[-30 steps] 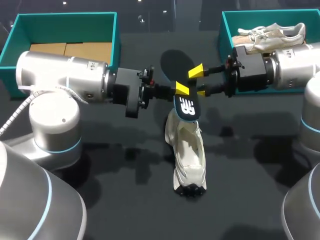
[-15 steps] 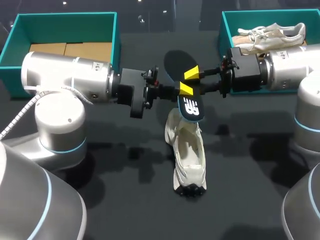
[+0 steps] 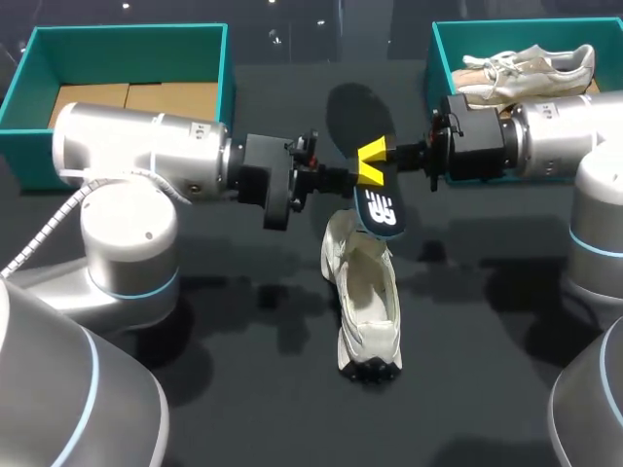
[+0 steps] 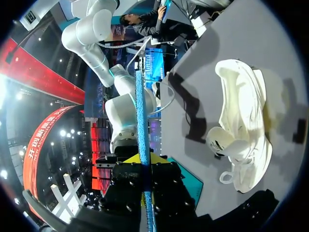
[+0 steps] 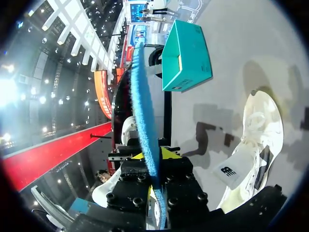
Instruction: Take the shoe out of the shoebox, open the shoe tongue, remove and reinsert the insole, then place the shoe into the shoebox
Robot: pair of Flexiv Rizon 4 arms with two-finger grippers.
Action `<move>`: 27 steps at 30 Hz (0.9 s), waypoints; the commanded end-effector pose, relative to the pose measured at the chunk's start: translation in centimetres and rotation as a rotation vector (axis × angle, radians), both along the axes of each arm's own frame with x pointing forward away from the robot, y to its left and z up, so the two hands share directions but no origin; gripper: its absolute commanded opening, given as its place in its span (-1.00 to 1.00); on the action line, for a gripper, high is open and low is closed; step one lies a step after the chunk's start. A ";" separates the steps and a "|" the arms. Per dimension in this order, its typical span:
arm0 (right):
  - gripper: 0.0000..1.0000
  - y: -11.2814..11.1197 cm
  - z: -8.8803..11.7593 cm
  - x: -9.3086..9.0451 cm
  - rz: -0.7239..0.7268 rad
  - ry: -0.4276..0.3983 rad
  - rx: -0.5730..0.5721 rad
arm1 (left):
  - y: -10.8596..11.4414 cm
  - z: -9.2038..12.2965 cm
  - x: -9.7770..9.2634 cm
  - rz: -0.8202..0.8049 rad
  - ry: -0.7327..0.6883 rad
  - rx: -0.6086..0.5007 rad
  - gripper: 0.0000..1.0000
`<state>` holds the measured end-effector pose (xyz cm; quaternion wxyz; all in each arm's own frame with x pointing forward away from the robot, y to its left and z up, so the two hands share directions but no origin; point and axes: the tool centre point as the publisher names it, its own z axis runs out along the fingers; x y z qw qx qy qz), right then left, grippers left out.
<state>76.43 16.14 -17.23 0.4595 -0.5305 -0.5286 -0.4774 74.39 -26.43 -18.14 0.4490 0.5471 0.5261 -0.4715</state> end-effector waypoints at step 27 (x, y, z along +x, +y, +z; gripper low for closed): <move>-1.00 -1.1 -1.8 -0.2 -0.024 0.036 -0.006 | 8.9 1.5 1.6 0.158 -0.016 0.105 1.00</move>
